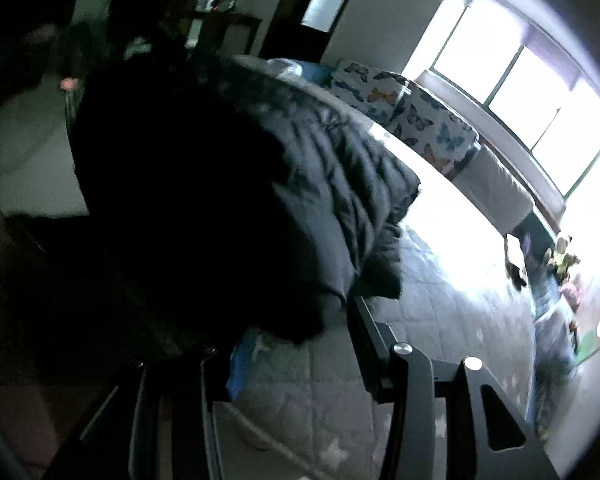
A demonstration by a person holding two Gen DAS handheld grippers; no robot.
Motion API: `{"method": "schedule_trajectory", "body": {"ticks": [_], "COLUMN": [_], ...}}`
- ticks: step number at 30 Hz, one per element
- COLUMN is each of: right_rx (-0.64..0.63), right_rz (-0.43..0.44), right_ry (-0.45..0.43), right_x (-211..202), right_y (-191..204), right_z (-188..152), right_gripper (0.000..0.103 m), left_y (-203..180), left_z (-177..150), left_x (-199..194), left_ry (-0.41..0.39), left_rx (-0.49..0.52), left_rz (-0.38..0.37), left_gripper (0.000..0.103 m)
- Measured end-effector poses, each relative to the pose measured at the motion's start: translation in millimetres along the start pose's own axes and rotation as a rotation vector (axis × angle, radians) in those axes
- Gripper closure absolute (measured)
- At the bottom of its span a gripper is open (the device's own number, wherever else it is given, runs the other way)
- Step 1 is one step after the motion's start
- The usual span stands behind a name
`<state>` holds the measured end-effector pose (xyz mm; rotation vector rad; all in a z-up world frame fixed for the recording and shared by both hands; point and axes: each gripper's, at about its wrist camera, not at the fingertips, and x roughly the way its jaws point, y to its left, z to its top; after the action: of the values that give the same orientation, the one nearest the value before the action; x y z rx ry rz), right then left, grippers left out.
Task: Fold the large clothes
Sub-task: 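Lower the hem onto the collar and release with both grippers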
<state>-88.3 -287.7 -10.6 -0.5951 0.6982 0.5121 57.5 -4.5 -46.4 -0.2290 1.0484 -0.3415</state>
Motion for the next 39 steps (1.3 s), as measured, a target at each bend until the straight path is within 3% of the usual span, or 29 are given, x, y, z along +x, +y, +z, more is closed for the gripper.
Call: {"method": "schedule_trajectory", "body": {"ticks": [5,11,15,21,28,33,39], "right_rx": [0.123,0.15,0.079,0.143,0.205,0.233,0.306], "right_rz": [0.043,0.103,0.015,-0.015,0.105,0.107,0.123], "right_ry": [-0.06,-0.028,0.01,-0.028,-0.045,0.012,0.081], "right_x": [-35,-33,-45,-61,22,90,142], "right_y": [-22,-30,-22,-37,-35,-34,-37], "right_z": [35,87,92,100,164,201,203], "right_gripper": [0.053,0.052,0.052,0.049,0.048,0.048,0.048], "left_y": [-1,-13,-16,-15,-19,-20,-21], "left_z": [-8,-21,-28,-30,-29,-28,-26], "left_x": [4,-4,-9,-11,-6,-4,-1], "left_ry": [0.0,-0.002,-0.002,0.003,0.003,0.006,0.011], "left_rx": [0.041,0.074,0.079,0.098,0.114,0.125,0.132], "left_rz": [0.017,0.034,0.022,0.024,0.05,0.059,0.068], "left_gripper": [0.08,0.08,0.08,0.08,0.08,0.08,0.08]}}
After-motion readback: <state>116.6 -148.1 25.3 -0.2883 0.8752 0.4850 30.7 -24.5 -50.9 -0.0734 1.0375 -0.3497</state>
